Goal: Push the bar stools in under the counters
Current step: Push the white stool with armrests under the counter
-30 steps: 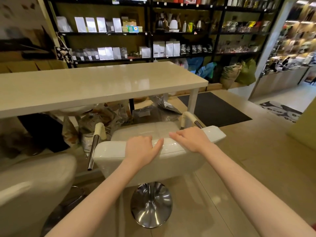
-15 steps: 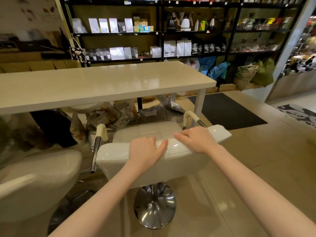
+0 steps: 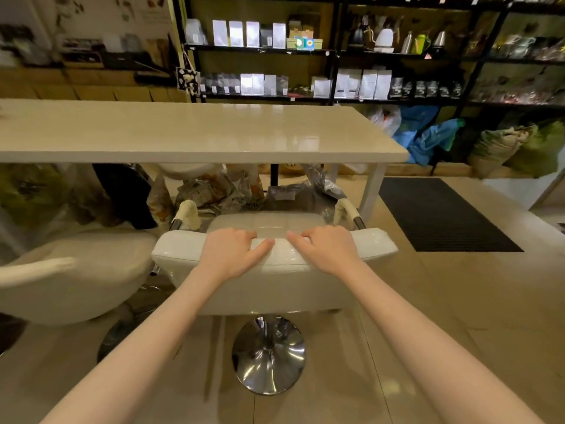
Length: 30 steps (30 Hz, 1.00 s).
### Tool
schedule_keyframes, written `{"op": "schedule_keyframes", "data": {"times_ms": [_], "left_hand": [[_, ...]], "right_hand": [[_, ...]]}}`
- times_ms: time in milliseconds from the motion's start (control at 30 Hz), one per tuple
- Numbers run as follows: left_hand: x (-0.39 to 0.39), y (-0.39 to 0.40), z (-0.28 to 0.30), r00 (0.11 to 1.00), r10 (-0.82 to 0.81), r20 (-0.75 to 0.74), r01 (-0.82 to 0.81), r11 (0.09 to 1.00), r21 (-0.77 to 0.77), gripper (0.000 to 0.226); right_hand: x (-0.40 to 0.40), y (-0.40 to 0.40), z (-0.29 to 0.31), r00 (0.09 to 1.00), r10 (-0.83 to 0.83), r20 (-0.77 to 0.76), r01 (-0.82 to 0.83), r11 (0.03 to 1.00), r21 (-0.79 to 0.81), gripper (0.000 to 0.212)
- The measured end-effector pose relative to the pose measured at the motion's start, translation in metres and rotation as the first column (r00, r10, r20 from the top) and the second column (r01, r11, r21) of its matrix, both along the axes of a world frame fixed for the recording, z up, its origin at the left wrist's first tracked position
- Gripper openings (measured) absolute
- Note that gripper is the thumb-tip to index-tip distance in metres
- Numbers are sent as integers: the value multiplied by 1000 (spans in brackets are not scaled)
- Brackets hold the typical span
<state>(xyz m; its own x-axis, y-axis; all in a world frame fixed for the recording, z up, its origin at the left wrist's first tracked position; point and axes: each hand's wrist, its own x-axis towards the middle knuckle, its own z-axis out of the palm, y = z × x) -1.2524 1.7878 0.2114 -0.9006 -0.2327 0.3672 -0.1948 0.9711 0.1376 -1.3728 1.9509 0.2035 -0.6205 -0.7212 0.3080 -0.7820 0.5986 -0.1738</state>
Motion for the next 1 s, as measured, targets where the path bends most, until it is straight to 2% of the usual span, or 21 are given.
{"op": "schedule_keyframes", "data": {"times_ms": [167,233,367,433,533,667,833,1000], "left_hand": [[-2,-1,1,999,14,31,-13,999,-35,65],[-4,-3,1,997,30,67,-29,999,-23,69],[-11,-7,8,973,41,228,-60,995,76,74],[-18,-3,14,960,15,278,-44,994,98,71],[-38,13,29,976,-57,209,36,994,104,69],[-87,55,51,975,-217,55,212,974,80,68],[-161,124,61,939,-343,-24,344,937,60,66],[-239,191,59,894,-439,-93,446,892,76,66]], "right_hand": [[-1,-1,-2,1000,-2,-1,2,1000,-29,75],[-1,1,-1,1000,26,10,-25,998,-59,66],[-6,3,10,975,118,187,-94,987,-132,53],[-8,10,18,968,146,203,-105,974,-200,52],[-14,27,28,989,102,102,-70,957,-281,51],[-32,66,36,998,-52,31,59,936,-347,49],[-76,137,40,966,-257,35,247,872,-423,47],[-150,211,42,924,-382,9,353,845,-401,60]]}}
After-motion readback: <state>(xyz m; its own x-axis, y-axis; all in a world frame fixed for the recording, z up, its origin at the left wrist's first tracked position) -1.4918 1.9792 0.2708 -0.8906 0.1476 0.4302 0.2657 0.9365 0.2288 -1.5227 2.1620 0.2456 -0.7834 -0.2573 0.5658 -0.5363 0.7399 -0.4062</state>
